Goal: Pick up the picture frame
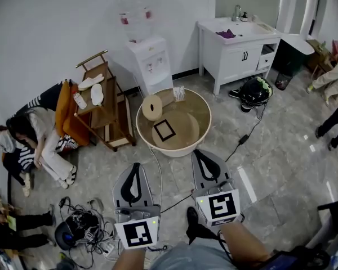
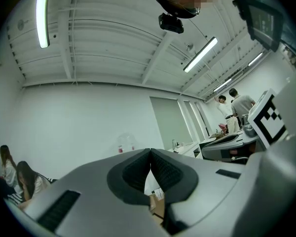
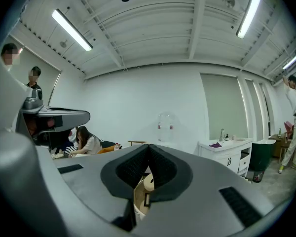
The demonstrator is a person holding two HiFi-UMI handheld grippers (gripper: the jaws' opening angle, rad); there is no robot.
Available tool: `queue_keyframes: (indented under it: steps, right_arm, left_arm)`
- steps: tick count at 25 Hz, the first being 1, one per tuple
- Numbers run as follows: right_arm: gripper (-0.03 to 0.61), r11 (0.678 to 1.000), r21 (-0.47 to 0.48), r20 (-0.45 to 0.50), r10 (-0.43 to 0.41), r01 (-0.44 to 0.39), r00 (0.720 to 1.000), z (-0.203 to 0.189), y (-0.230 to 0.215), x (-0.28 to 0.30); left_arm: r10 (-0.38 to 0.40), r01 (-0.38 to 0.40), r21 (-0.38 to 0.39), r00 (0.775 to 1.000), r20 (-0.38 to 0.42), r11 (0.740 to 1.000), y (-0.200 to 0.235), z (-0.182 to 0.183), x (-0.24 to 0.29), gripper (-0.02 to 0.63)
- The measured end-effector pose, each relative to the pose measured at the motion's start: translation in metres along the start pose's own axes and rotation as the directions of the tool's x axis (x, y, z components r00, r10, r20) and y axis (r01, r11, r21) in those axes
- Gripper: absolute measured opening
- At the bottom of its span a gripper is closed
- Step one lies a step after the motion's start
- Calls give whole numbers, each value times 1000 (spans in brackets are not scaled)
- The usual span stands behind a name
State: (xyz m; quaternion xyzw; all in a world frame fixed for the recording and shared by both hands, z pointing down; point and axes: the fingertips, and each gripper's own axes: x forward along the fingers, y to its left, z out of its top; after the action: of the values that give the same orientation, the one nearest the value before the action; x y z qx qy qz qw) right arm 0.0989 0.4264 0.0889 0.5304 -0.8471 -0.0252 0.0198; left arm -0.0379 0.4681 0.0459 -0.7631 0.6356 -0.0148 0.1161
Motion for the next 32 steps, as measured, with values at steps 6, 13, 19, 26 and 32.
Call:
queue_keyframes:
  steps: [6,13,19,26,32]
  right_arm:
    - [14,1000,-6,0,31,-31,1000,9,-38,58]
    - [14,999,-8,-7,45,-46,999,13,-61,109]
    - [14,997,-18,-11,72,-72,997,7,-69,157]
    - [14,998,-15,-49,56,-57,997,-18,-80,235]
    - [14,999,-6,-84,41,-42,996,-35,-84,333]
  left_arm:
    - [24,-25,20,999,31,999,7,7,70,15]
    - [63,-63,2,997,37,998,21,3,119,15]
    - [80,-80,3,997,21,997,41,-16,157,15]
    - [62,-62,-14,998,-3,998,75,-56,225,15]
    - [56,-58,-42,997,-51,997,130,-102,304,15]
